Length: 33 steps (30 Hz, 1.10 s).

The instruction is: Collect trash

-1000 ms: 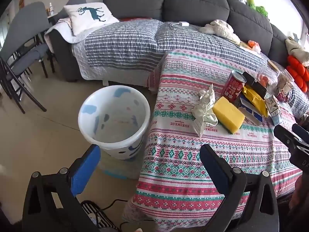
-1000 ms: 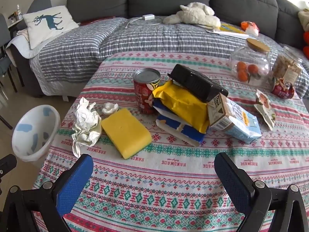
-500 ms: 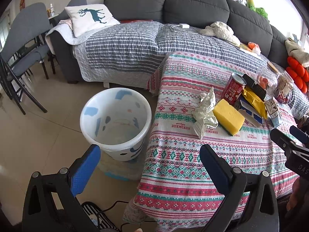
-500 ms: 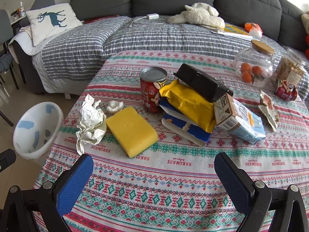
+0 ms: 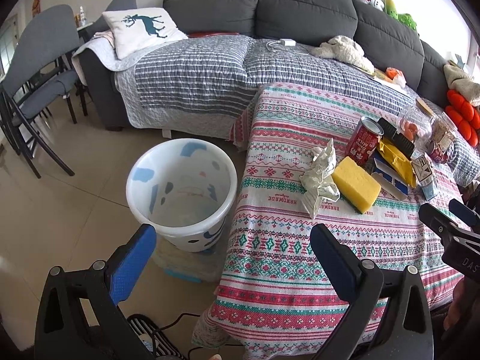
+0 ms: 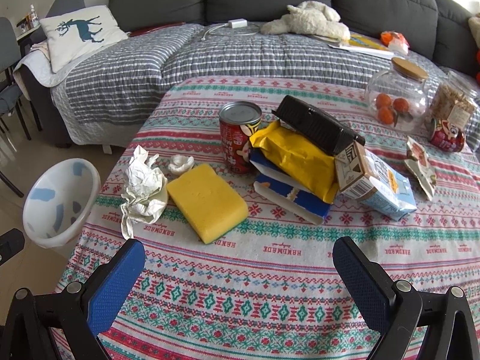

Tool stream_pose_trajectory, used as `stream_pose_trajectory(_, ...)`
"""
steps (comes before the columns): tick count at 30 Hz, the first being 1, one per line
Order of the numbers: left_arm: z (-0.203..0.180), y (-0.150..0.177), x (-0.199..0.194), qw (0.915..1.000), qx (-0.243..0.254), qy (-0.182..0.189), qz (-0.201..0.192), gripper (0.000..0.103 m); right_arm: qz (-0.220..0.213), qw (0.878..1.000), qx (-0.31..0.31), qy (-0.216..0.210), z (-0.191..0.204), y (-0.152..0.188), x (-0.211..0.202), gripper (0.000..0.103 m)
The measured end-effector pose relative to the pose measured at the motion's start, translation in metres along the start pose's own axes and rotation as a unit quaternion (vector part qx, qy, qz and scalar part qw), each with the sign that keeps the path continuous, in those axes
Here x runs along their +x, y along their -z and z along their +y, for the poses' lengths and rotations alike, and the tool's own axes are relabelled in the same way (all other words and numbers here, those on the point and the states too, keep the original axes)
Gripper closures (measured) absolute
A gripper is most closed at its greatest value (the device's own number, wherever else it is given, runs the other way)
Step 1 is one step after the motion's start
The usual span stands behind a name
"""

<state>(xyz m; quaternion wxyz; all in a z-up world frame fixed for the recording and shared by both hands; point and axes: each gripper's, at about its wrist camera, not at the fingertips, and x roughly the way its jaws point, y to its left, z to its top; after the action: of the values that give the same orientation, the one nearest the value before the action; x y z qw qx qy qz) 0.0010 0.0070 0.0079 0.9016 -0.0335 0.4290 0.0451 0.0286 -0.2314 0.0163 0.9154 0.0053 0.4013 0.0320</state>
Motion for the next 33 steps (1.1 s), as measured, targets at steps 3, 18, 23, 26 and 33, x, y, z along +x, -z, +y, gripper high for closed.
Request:
stream_pose_trajectory(3, 0.0010, 0.0001, -0.0003, 1.0000, -0.002, -0.001, 0.000, 0.000, 0.000, 1.000, 0.000, 0.000, -0.0003, -0.0003, 0.0003, 0.000)
stream_pose_trajectory(18, 0.0008, 0.0009, -0.0047, 1.0000, 0.007, -0.002, -0.006, 0.000, 0.000, 1.000, -0.001, -0.002, -0.0009, 0.0005, -0.0011, 0.000)
stream_pose_trajectory(23, 0.0008, 0.0009, -0.0047, 1.0000, 0.007, -0.001, -0.006, 0.000, -0.001, 1.000, -0.001, -0.002, -0.0008, 0.0005, -0.0012, 0.000)
stream_pose_trajectory(26, 0.0010, 0.0006, -0.0049, 0.9999, 0.008, -0.002, -0.007, 0.000, -0.001, 1.000, -0.001, -0.002, -0.0005, 0.0007, -0.0013, 0.000)
stream_pose_trajectory(33, 0.0018, -0.0002, -0.0051, 0.9999, 0.009, -0.003, -0.007, 0.000, 0.001, 1.000, 0.002, -0.003, -0.0033, 0.0006, -0.0019, 0.000)
